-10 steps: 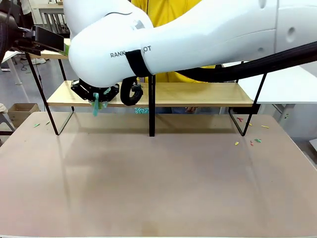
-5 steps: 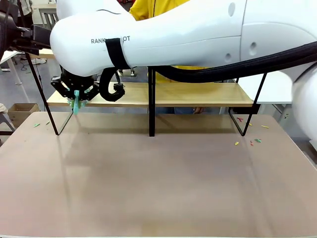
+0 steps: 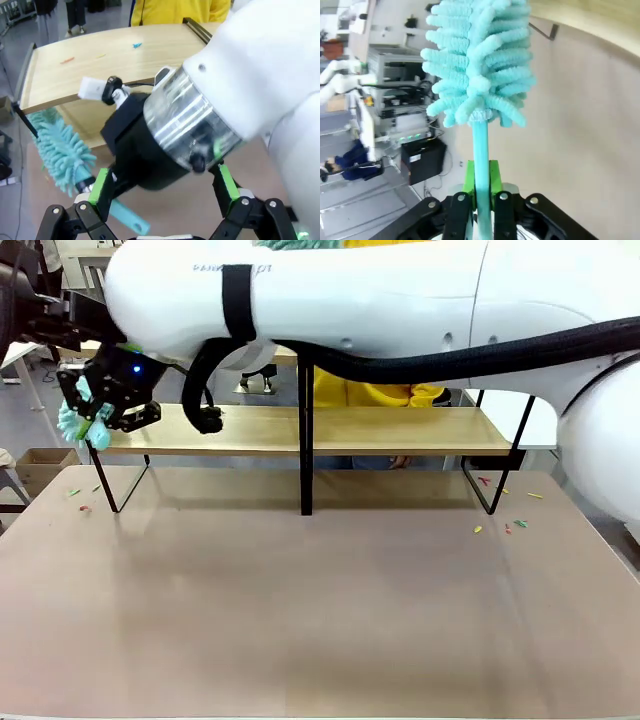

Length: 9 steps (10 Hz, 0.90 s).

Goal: Clean the shelves.
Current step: Clean another randomly selected level of the Shelf with the Duster.

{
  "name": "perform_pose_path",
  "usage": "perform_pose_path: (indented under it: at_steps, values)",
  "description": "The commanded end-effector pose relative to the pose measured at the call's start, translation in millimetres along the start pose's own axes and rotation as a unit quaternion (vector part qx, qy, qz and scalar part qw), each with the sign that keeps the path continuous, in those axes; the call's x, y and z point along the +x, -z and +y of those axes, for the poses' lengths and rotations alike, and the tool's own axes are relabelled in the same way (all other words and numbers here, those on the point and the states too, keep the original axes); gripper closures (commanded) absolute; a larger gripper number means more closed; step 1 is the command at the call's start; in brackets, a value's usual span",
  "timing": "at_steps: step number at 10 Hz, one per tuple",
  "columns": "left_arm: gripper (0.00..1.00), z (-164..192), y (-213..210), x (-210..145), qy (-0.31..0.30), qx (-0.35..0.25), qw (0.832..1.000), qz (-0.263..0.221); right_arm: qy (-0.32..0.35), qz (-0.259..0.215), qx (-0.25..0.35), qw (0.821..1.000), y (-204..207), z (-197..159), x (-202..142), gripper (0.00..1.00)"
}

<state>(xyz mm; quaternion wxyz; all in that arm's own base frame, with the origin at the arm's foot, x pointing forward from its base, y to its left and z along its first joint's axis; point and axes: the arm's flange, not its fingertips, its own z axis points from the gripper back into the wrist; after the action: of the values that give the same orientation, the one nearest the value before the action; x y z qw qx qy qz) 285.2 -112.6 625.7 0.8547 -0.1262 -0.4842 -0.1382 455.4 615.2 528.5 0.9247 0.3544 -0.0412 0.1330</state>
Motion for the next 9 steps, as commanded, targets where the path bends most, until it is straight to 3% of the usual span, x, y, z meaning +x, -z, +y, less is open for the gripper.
perform_pose_path:
  at_steps: [1, 6, 8, 9]
  values:
    - [0.00, -1, 1, 0, 0.001, -0.001, 1.000, 0.000, 0.004, -0.008, 0.007, 1.000, -14, -17, -11, 0.88]
    - [0.00, -1, 1, 0, 0.001, -0.001, 1.000, 0.000, 0.012, 0.005, 0.004, 1.000, -30, -26, -24, 0.88]
    - [0.00, -1, 1, 0, 0.001, -0.001, 1.000, 0.000, 0.019, 0.051, 0.003, 0.999, -81, -35, -72, 0.88]
    - [0.00, -1, 1, 0, 0.001, -0.001, 1.000, 0.000, 0.023, 0.054, -0.027, 0.998, -115, -44, -103, 0.88]
